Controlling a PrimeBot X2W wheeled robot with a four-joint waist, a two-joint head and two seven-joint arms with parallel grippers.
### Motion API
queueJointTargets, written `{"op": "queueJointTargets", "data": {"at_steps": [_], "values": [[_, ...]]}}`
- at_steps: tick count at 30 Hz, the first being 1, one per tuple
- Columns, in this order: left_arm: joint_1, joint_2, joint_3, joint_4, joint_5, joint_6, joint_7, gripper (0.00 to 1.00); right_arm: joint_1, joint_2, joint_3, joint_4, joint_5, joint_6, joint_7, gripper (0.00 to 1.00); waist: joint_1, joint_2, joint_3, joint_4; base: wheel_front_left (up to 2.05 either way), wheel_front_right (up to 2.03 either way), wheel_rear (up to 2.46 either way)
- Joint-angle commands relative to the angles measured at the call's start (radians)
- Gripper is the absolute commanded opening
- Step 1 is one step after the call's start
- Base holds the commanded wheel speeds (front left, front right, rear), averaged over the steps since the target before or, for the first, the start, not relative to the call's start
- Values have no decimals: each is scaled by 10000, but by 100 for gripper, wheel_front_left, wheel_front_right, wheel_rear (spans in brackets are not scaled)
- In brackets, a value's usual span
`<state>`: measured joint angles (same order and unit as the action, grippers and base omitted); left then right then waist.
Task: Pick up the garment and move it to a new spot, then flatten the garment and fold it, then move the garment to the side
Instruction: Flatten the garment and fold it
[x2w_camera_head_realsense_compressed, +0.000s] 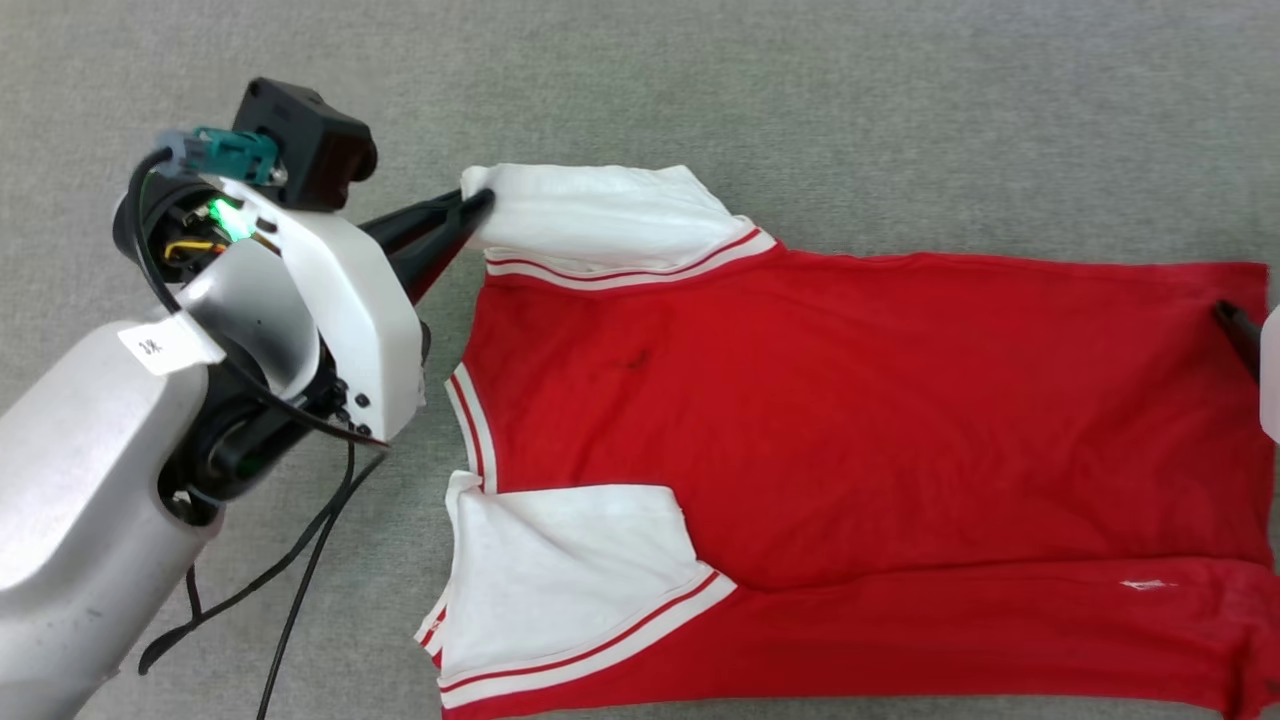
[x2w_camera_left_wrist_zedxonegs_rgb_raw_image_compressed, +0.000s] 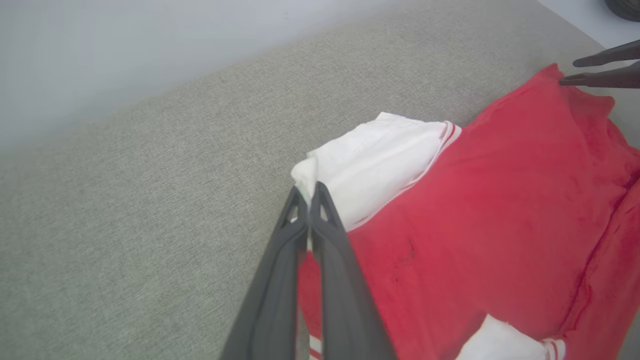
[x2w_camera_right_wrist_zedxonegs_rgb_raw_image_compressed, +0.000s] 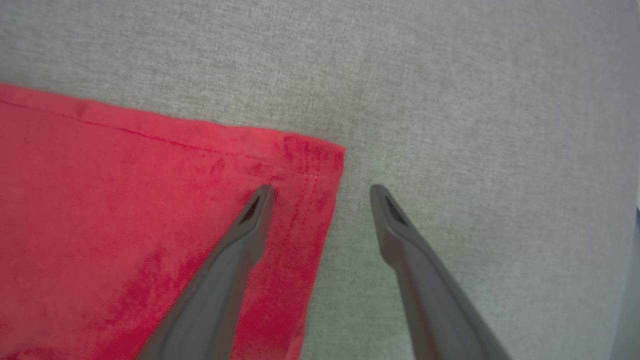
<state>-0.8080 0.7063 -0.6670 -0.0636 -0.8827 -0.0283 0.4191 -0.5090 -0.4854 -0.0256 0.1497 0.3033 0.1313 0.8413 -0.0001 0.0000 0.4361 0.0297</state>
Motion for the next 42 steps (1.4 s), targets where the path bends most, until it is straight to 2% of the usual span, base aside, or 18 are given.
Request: {"op": "queueJointTargets", "data": {"at_steps": [1,10,11,12,17,24,31,42], "values": [[149,4,4,-207,82,78,-70,0,-247,-100,61,317,-97,-11,-67,100,1,0,158,191,0,0,0],[440,3,-156,-836,171,162,-202,0,-350,-143,843,1588,-57,-4,-343,100,1,0,332,521,0,0,0],[475,-16,-160,-839,152,159,-232,0,-348,-160,907,1692,-17,5,-430,18,1,0,326,534,0,0,0],[495,-30,-171,-820,148,159,-279,0,-349,-191,967,1789,-23,5,-512,0,1,0,310,545,0,0,0],[702,-48,-104,-521,164,277,-548,0,-570,-230,746,2005,-141,-13,-1312,0,1,0,78,525,0,0,0],[1157,-142,33,-39,147,428,-1221,0,-756,158,102,2147,-215,-13,-2994,0,1,0,-641,424,0,0,0],[2021,-194,20,93,115,666,-1890,0,69,471,-321,2018,139,-13,-4032,0,1,0,-1537,405,0,0,0],[3708,39,-223,-897,12,1293,-2306,0,2246,778,-1032,847,1334,-12,-4996,0,1,0,-2470,710,0,0,0]]}}
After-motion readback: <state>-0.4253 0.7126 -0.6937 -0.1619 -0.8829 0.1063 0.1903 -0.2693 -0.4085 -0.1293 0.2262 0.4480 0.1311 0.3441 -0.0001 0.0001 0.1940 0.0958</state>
